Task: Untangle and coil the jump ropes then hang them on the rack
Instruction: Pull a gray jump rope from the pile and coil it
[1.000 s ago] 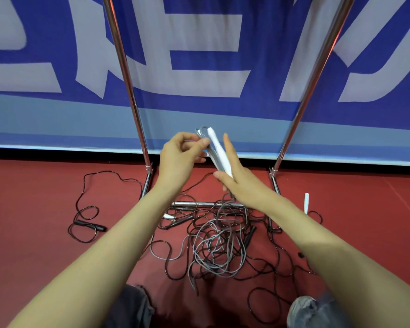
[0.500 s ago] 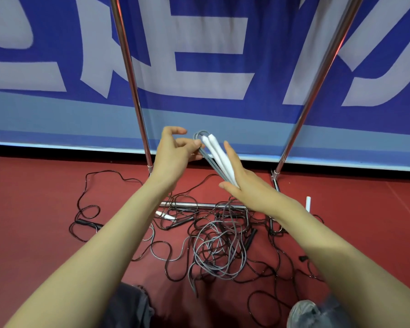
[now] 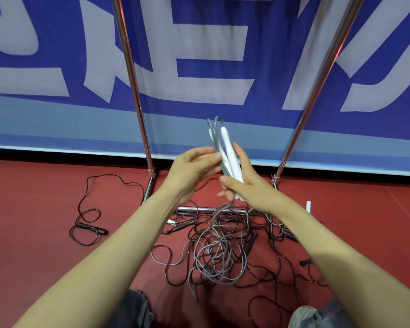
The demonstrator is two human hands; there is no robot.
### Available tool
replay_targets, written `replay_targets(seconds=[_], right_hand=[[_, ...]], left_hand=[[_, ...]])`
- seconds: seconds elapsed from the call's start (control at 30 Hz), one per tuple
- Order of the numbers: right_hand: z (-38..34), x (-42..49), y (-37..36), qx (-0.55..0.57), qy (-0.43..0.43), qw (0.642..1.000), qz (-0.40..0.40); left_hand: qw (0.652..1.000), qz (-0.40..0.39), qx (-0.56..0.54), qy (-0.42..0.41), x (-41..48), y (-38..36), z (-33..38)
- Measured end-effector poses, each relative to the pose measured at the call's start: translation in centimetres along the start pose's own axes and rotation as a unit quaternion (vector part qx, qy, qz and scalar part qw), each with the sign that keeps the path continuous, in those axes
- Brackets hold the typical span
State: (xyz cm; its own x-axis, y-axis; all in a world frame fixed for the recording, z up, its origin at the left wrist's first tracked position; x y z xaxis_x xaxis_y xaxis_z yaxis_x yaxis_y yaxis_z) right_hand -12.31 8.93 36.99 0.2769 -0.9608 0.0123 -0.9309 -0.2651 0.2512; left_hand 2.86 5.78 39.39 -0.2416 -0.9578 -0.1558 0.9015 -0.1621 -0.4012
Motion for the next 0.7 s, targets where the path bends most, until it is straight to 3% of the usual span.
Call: replay_targets(seconds=[0.1, 0.23, 0.37, 0.7], right_hand=[[-0.3, 0.0, 0.3, 0.039, -0.021, 0.999, -0.031], [-0.2, -0.1, 0.3, -0.012, -0.065, 0.995, -0.079], [-0.1, 0.0, 0.1, -0.017, -0.086, 0.993, -0.073], [0.9, 0.6, -0.4, 0.014, -0.037, 0.997, -0.065]], left_hand=[[0.999, -0.028, 0.015, -0.005, 0.3, 0.1, 0.1], [0.993, -0.069, 0.096, -0.004, -0.1, 0.1, 0.2], [0.991, -0.079, 0.112, -0.002, -0.3, -0.1, 0.1], [0.996, 0.014, 0.080, -0.022, -0.6, -0.6, -0.1]])
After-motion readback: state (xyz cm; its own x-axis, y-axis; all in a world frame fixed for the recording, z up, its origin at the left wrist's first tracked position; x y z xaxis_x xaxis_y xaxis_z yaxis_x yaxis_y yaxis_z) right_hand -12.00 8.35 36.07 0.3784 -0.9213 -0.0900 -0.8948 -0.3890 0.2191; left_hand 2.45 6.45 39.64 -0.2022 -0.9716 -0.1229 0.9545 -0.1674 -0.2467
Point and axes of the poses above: each hand's wrist, its own x-axis towards the middle knuckle, its own y-axis out of the back of the hand, z = x × y, the point moved 1 cm from there along x, towards the middle knuckle, and after that the axes turned 1 degree about y, right-handed, at the moved point
